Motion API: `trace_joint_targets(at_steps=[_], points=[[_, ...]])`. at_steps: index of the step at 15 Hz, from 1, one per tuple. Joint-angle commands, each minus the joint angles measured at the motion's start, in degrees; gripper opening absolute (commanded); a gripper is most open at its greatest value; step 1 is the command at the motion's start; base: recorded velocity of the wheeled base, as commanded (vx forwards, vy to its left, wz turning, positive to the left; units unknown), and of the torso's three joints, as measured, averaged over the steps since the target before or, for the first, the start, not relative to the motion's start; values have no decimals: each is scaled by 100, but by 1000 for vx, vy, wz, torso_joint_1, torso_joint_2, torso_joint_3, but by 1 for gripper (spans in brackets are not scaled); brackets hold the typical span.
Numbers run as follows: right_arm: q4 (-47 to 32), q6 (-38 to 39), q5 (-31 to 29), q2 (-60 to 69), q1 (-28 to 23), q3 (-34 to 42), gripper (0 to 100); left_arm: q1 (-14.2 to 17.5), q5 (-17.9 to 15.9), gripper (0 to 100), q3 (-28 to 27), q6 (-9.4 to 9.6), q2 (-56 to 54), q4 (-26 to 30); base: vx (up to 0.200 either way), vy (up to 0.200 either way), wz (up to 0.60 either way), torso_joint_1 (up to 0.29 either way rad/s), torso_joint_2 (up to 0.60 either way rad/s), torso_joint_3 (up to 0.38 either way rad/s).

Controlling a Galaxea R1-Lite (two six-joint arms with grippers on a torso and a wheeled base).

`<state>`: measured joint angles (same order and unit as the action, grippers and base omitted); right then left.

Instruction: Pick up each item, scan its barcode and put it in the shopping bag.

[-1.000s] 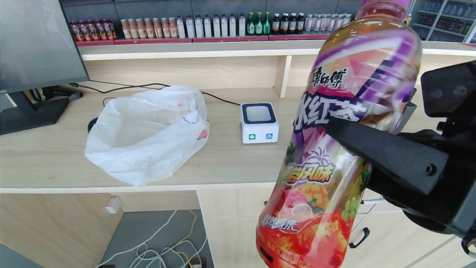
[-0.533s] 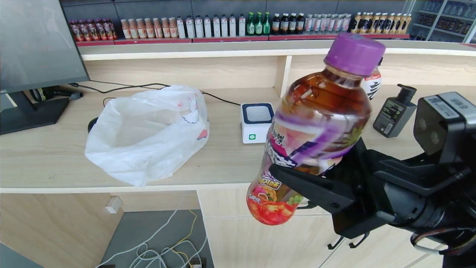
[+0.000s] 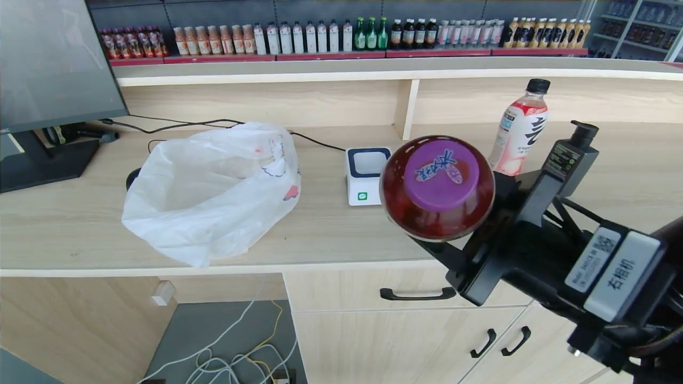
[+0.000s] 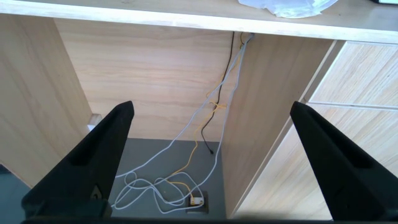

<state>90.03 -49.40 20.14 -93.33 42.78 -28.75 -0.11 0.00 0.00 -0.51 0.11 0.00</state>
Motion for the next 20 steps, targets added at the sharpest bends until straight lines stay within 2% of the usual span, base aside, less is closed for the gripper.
trace_joint_targets(at_steps=[1, 2, 5, 8, 10, 13, 20], points=[[-3, -668, -142, 729, 222, 625, 0, 2, 0, 100, 0, -2, -2, 0, 0, 0, 0, 0, 0, 0], [-3, -958, -151, 896, 275, 959, 0, 2, 0, 100, 0, -2, -2, 0, 0, 0, 0, 0, 0, 0], [-3, -1450, -151, 1027, 627, 1213, 0, 2, 0, 100, 0, -2, -2, 0, 0, 0, 0, 0, 0, 0], [-275, -1819, -142, 992, 1119, 871, 0, -7, 0, 100, 0, -2, -2, 0, 0, 0, 0, 0, 0, 0], [-1356, -2355, -98, 940, 1532, 422, 0, 2, 0, 100, 0, -2, -2, 0, 0, 0, 0, 0, 0, 0], [-2156, -2698, 175, 904, 1655, -254, 0, 2, 0, 100, 0, -2, -2, 0, 0, 0, 0, 0, 0, 0], [-2244, -3428, 315, 685, 2147, -131, 0, 2, 0, 100, 0, -2, -2, 0, 0, 0, 0, 0, 0, 0]])
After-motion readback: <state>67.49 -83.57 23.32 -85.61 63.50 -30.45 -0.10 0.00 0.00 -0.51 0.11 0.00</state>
